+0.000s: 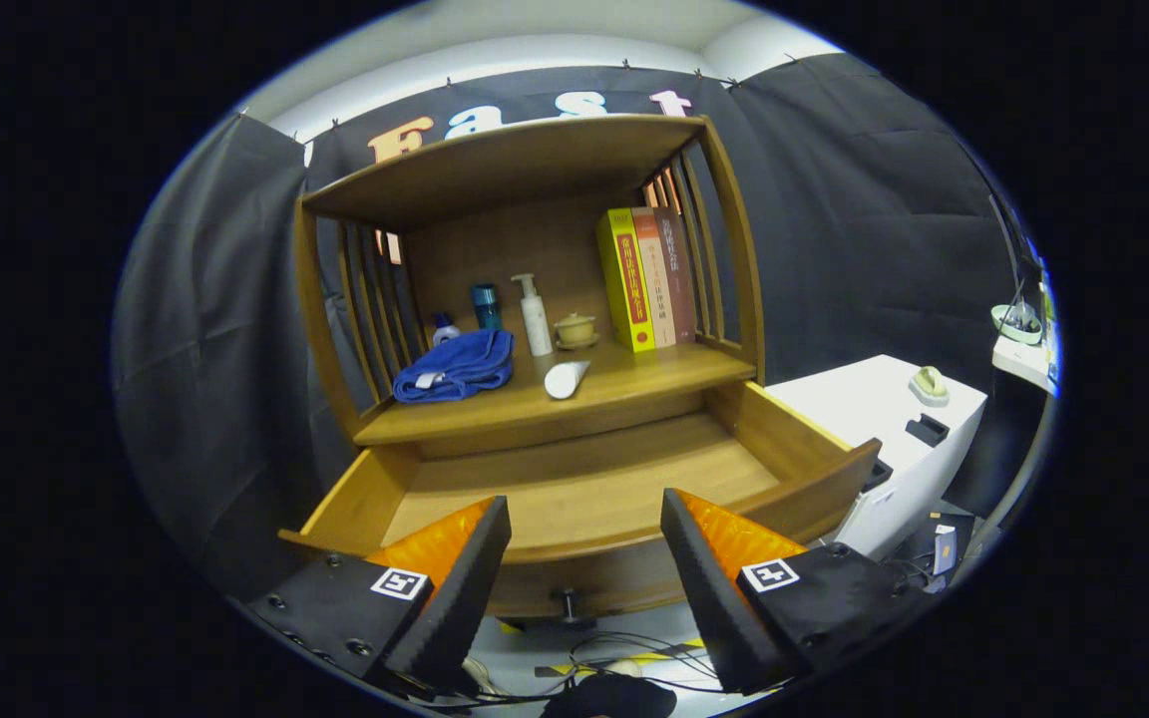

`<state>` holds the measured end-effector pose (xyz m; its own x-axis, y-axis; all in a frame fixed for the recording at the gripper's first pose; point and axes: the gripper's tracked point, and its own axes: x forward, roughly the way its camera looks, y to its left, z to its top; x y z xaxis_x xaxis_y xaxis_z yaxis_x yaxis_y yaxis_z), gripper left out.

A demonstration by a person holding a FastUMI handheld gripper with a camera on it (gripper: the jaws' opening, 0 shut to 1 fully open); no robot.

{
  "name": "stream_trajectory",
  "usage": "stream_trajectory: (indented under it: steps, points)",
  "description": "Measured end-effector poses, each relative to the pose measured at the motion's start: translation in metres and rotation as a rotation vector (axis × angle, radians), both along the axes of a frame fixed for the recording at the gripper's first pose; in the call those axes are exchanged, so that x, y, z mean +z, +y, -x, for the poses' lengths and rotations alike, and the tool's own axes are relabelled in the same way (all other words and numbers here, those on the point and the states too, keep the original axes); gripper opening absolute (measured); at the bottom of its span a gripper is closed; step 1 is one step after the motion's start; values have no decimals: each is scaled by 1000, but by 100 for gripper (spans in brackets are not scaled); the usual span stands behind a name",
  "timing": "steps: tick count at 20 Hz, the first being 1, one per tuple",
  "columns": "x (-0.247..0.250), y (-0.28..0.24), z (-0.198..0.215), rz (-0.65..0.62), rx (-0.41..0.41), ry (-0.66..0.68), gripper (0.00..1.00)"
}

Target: Pull open the drawer, take out the items inside it, and place them on the countertop above the cabinet.

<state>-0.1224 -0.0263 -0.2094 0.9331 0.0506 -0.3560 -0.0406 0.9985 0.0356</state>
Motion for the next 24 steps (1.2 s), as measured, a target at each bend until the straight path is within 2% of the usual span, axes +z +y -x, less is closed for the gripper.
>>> stream_trajectory:
  steps: [8, 13, 20, 24]
  points:
    - [-68, 15, 21, 26, 37, 92, 99]
    - [-78, 29, 13, 42, 83, 83, 99]
    - [-81, 24, 7, -12, 61, 74, 100]
    - [-84, 24, -3, 2, 65, 70, 100]
